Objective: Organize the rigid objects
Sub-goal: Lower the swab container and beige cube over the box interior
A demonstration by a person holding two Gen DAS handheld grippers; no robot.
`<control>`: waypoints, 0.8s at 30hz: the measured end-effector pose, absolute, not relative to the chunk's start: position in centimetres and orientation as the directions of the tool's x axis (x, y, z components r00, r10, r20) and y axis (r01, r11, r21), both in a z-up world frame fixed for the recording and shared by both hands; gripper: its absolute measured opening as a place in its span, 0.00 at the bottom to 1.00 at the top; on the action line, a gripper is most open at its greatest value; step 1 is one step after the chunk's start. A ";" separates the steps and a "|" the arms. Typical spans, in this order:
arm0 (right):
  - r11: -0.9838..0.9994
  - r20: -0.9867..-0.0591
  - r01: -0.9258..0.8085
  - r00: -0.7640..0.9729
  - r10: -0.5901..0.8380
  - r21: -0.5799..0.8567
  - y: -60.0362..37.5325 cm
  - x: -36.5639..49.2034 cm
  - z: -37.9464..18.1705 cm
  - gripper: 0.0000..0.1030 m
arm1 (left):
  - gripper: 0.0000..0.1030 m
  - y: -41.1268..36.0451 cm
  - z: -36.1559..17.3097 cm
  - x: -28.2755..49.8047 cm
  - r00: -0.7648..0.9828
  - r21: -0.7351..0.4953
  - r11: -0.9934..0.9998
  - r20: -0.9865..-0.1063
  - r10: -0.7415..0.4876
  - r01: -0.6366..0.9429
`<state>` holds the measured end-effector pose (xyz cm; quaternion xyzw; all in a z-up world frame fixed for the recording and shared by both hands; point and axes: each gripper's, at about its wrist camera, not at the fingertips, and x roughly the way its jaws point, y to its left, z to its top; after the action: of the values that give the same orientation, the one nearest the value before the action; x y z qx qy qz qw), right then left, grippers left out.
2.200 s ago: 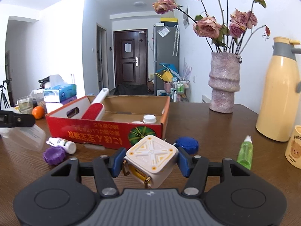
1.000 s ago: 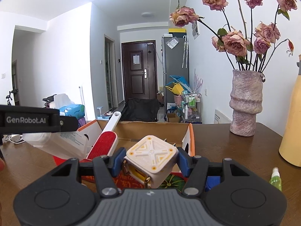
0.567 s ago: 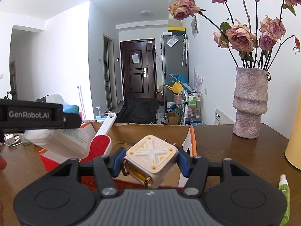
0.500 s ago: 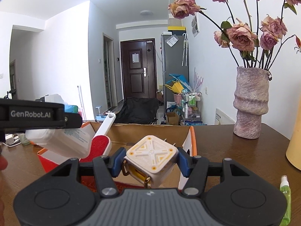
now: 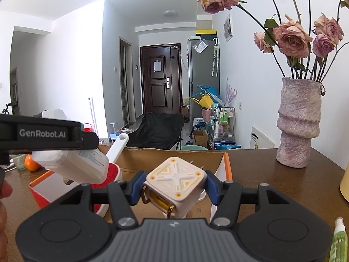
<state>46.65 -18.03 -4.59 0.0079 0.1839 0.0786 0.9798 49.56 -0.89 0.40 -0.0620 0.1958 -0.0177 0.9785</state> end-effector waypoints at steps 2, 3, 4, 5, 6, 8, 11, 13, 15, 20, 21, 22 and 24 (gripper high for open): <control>0.988 -0.358 -0.151 0.921 0.156 0.042 -17.9 47.2 -4.6 0.55 | 0.65 -0.9 0.3 50.0 0.922 -0.127 0.992 -0.383 -0.059 0.011; 0.988 -0.356 -0.151 0.921 0.156 0.041 -17.9 47.4 -4.6 0.55 | 0.65 -0.9 0.2 50.2 0.922 -0.126 0.992 -0.384 -0.059 0.010; 0.988 -0.356 -0.151 0.922 0.155 0.040 -17.9 47.7 -4.6 0.55 | 0.65 -0.9 0.2 50.5 0.922 -0.127 0.992 -0.384 -0.059 0.011; 0.988 -0.355 -0.151 0.922 0.155 0.039 -17.8 47.9 -4.6 0.55 | 0.65 -0.9 0.2 50.7 0.921 -0.128 0.992 -0.384 -0.060 0.011; 0.988 -0.356 -0.152 0.921 0.156 0.038 -17.8 48.2 -4.7 0.55 | 0.65 -0.9 0.1 51.0 0.922 -0.127 0.992 -0.383 -0.060 0.011; 0.987 -0.358 -0.155 0.921 0.157 0.036 -17.8 48.7 -4.7 0.55 | 0.65 -0.9 0.1 51.3 0.921 -0.126 0.992 -0.384 -0.060 0.013; 0.987 -0.362 -0.158 0.919 0.159 0.032 -17.7 49.5 -4.8 0.55 | 0.65 -1.1 0.0 52.3 0.921 -0.121 0.993 -0.386 -0.060 0.014; 0.987 -0.363 -0.160 0.918 0.160 0.031 -17.7 50.0 -4.8 0.55 | 0.65 -1.1 -0.2 52.9 0.920 -0.116 0.993 -0.389 -0.056 0.012; 0.986 -0.364 -0.162 0.917 0.160 0.027 -17.6 50.5 -4.8 0.55 | 0.65 -1.0 -0.3 53.6 0.919 -0.115 0.993 -0.391 -0.054 0.010; 0.986 -0.375 -0.162 0.913 0.159 0.023 -17.5 51.8 -5.0 0.55 | 0.65 -1.0 -0.6 54.7 0.916 -0.106 0.994 -0.397 -0.051 0.009; 0.986 -0.377 -0.163 0.912 0.159 0.023 -17.4 52.0 -5.1 0.55 | 0.65 -1.0 -0.6 54.9 0.916 -0.103 0.995 -0.398 -0.049 0.009; 0.987 -0.379 -0.162 0.912 0.158 0.021 -17.3 52.1 -5.1 0.55 | 0.65 -1.1 -0.7 55.1 0.916 -0.100 0.995 -0.397 -0.049 0.009; 0.986 -0.383 -0.164 0.910 0.158 0.017 -17.2 52.4 -5.2 0.55 | 0.65 -1.0 -0.7 55.4 0.916 -0.095 0.995 -0.398 -0.048 0.011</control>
<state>52.38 -17.15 -5.22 -0.0075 0.1952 0.0822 0.9773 55.41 -1.03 -0.73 -0.0456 0.2040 -0.0152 0.9778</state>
